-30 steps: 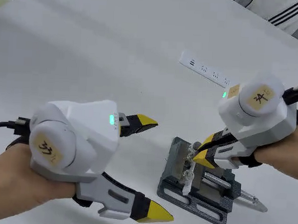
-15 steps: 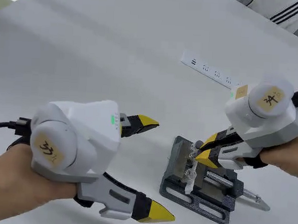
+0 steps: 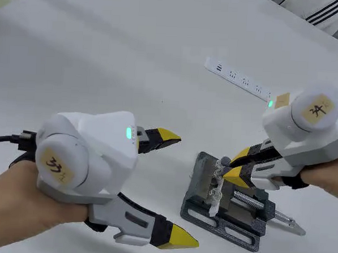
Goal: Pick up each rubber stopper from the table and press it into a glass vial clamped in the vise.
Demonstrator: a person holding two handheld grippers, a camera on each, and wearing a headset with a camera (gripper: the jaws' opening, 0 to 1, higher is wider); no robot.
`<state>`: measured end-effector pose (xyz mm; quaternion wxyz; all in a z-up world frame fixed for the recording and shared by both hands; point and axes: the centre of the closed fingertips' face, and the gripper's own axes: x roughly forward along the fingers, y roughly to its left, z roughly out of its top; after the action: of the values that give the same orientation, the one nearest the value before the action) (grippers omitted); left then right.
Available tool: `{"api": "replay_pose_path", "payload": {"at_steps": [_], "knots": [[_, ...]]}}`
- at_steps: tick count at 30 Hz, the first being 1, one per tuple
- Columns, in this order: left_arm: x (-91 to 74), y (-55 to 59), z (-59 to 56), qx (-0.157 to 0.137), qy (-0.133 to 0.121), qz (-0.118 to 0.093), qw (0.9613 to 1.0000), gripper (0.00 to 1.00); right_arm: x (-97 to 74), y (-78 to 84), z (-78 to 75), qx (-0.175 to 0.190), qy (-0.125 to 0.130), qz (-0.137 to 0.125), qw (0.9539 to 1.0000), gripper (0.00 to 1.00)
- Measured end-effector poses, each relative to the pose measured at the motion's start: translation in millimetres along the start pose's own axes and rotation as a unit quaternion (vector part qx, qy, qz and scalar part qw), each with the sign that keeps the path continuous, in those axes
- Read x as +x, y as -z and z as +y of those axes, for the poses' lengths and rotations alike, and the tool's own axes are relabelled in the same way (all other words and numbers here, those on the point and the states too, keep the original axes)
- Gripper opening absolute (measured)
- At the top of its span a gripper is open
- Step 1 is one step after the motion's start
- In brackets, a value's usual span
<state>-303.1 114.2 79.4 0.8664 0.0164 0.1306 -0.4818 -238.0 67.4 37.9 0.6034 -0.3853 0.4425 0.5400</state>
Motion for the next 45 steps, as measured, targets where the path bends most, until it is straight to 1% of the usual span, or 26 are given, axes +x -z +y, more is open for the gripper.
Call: {"api": "replay_pose_path", "payload": {"at_steps": [4, 8, 16, 22, 35, 39, 45], "knots": [[1.0, 1.1, -0.4, 0.0, 0.001, 0.002, 1.0, 0.88, -3.5, -0.6, -1.0, 0.003, 0.001, -0.007, 1.0, 0.01], [1.7, 1.2, -0.8, 0.0, 0.002, 0.002, 1.0, 0.88, -1.8, -1.9, 0.2, 0.007, -0.007, -0.011, 0.9999, 0.0], [1.4, 1.3, -0.8, -0.002, 0.003, 0.001, 1.0, 0.88, 2.0, -0.6, 2.1, 0.007, -0.011, -0.008, 0.9999, 0.0], [1.2, 3.8, -0.7, -0.002, 0.004, 0.003, 1.0, 0.87, 6.2, 0.8, 2.1, 0.007, -0.012, -0.007, 0.9999, 0.0], [2.3, 2.0, -1.0, -0.004, 0.005, 0.001, 1.0, 0.87, 7.4, 1.1, 1.6, 0.006, -0.013, -0.005, 0.9999, 0.01], [2.7, 1.8, -1.1, -0.003, 0.006, 0.001, 1.0, 0.87, 7.9, 1.1, 1.0, 0.012, -0.014, -0.006, 0.9998, 0.01], [3.2, 0.8, 0.2, -0.004, 0.004, -0.001, 1.0, 0.87, 8.6, 0.5, 1.2, 0.011, -0.015, -0.002, 0.9998, 0.01]]}}
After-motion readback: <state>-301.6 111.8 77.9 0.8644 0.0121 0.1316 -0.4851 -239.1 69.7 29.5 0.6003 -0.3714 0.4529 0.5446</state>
